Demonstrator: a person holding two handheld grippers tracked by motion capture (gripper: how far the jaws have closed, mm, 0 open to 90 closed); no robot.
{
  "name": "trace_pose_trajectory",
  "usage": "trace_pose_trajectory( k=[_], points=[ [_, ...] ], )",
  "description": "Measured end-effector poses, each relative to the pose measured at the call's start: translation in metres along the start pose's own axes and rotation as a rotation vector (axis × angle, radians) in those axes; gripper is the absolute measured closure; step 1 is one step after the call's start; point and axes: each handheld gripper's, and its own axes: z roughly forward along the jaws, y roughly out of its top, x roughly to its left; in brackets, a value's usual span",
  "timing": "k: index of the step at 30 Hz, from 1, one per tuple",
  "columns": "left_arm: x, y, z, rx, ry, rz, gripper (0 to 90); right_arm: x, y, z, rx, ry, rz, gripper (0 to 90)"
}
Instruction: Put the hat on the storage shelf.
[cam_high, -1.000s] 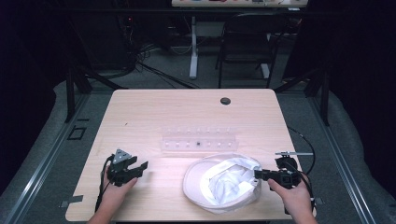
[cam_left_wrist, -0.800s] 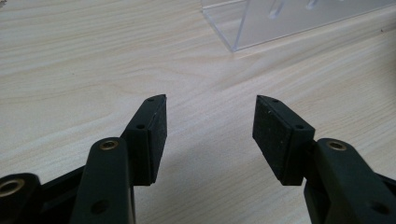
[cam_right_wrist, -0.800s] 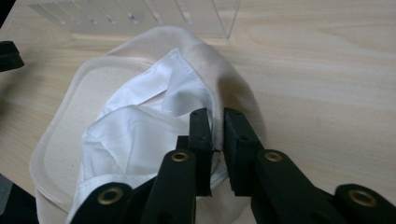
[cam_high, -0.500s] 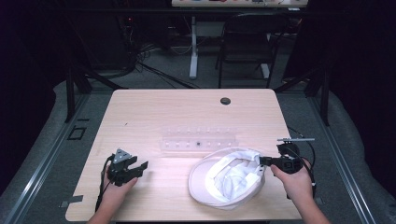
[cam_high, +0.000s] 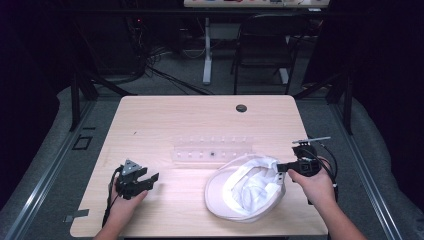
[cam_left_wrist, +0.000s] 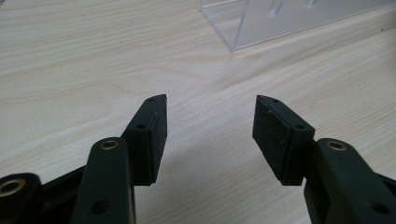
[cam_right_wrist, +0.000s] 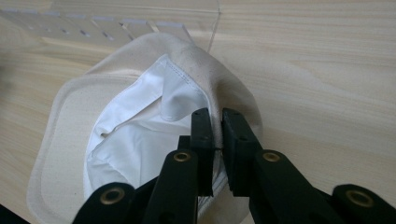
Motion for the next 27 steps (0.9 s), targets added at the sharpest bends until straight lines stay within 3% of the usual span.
trace_pose_trajectory(
  k=[4,16,18,27],
  points=[
    [-0.001,0.000,0.000,0.001,-0.001,0.000,45.7,0.004,0.002,0.000,0.023,-0.022,-0.018,79.9],
    [-0.002,0.000,0.001,0.008,-0.002,0.008,45.7,0.007,0.012,-0.003,0.113,-0.044,0.014,62.3],
    [-0.002,0.000,0.001,0.006,-0.003,0.008,45.7,0.007,0.017,-0.005,0.146,-0.063,0.032,58.1],
    [-0.002,0.000,0.001,0.008,-0.003,0.009,45.7,0.001,0.021,-0.002,0.232,-0.042,0.124,53.8]
  ],
)
